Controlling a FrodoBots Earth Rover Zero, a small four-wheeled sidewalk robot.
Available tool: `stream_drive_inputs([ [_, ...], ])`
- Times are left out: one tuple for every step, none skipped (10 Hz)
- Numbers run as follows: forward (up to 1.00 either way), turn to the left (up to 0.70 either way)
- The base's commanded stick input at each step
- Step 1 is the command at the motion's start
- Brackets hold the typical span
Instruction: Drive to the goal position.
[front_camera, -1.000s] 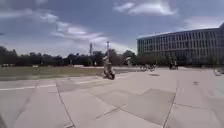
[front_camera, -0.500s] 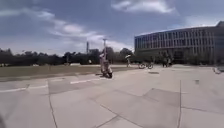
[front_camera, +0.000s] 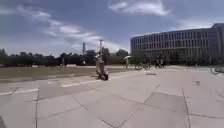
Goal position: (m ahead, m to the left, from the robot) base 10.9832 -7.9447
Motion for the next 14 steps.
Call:
stream_drive_inputs([
  [0.56,-0.14],
  [0.56,-0.14],
  [0.56,-0.14],
  [0.56,-0.14],
  [0.56,-0.14],
  [0.56,-0.14],
  [0.56,-0.14],
  [0.56,-0.14],
  [0.56,-0.14],
  [0.56,-0.14],
  [0.56,-0.14],
  [0.56,-0.14],
  [0.56,-0.14],
  [0.56,-0.14],
])
